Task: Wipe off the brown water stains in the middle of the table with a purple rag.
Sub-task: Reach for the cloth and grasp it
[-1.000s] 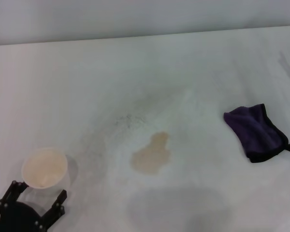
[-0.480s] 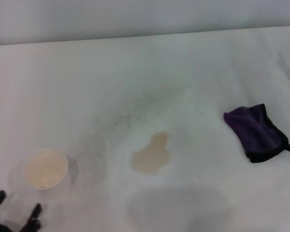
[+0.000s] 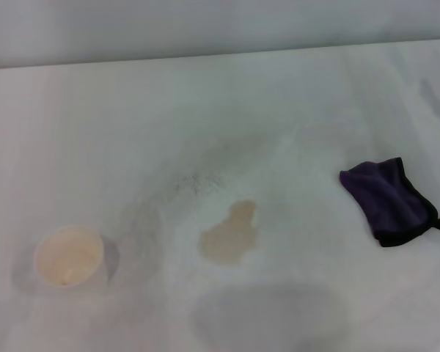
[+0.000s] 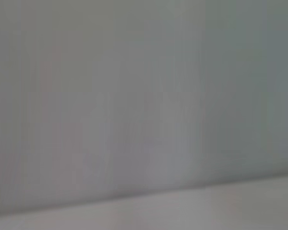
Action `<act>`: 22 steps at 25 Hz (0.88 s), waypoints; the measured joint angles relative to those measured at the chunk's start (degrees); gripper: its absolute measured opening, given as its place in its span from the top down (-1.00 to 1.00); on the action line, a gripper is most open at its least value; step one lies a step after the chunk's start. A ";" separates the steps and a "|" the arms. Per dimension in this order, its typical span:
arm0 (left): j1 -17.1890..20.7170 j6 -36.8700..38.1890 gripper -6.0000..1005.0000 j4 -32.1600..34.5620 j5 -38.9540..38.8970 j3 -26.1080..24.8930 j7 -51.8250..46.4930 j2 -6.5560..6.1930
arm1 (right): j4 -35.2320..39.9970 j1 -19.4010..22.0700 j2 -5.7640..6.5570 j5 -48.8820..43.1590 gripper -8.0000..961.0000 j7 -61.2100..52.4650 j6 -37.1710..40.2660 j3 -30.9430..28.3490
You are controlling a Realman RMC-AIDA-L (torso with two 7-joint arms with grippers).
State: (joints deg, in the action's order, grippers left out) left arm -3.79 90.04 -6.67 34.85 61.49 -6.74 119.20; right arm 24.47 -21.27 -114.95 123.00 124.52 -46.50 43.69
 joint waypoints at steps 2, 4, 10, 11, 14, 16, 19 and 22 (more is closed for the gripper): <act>-0.44 -0.08 -0.74 1.84 -1.30 -0.25 -0.22 -0.12 | 5.65 1.42 0.14 -4.67 -0.76 -10.92 2.76 3.30; -0.59 -0.11 -0.73 3.97 -1.99 -0.49 -0.79 -0.23 | 11.61 2.59 0.23 -10.90 -0.76 -21.16 4.42 5.57; -1.60 -0.34 -0.74 9.03 -2.61 -0.50 -2.85 -0.60 | 28.23 3.66 1.16 -37.73 -0.76 -54.28 -0.45 6.71; -1.99 -0.37 -0.74 9.52 -2.61 -0.50 -3.20 -0.70 | 30.78 3.45 1.41 -42.40 -0.76 -59.96 -2.30 6.71; -3.20 -0.44 -0.74 10.32 -2.46 -0.39 -3.82 -1.09 | 40.26 2.17 1.69 -59.47 -0.76 -75.60 -10.04 6.75; -4.06 -0.47 -0.74 10.53 -2.34 -0.29 -4.14 -1.37 | 46.59 0.96 1.13 -69.53 -0.76 -82.72 -15.24 6.75; -5.16 -0.64 -0.74 10.67 -2.20 -0.18 -4.37 -1.68 | 54.49 -0.86 0.07 -82.34 -0.75 -90.85 -24.16 8.51; -5.80 -1.09 -0.74 10.76 -2.33 -0.23 -4.47 -2.12 | 60.78 -2.41 -0.13 -91.61 -0.75 -99.11 -31.56 15.19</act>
State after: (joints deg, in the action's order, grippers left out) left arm -9.59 88.95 4.09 32.52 61.26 -11.21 117.08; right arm 85.25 -23.67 -115.08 31.39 25.41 -78.06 58.87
